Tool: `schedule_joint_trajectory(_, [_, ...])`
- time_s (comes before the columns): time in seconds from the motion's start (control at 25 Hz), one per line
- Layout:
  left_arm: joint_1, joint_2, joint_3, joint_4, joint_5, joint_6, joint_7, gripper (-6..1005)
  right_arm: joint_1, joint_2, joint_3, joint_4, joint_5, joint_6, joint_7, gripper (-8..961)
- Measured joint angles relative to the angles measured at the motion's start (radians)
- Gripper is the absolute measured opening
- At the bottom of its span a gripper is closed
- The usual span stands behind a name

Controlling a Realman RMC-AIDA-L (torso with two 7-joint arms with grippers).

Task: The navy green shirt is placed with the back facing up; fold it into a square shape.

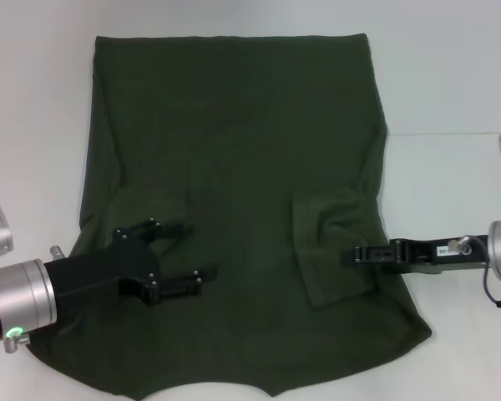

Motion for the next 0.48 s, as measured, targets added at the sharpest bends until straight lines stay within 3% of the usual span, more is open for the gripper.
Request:
schedule_joint_trajectory(0.24, [0.008, 0.0, -0.049, -0.001, 0.0, -0.007, 0.002, 922, 0.017, 0.019, -0.002, 0.002, -0.003, 0.004, 0.001, 912])
schedule_joint_trajectory(0.48, [0.011, 0.0, -0.086, 0.0, -0.001, -0.007, 0.005, 922, 0.017, 0.024, 0.001, 0.003, -0.003, 0.007, -0.001, 911])
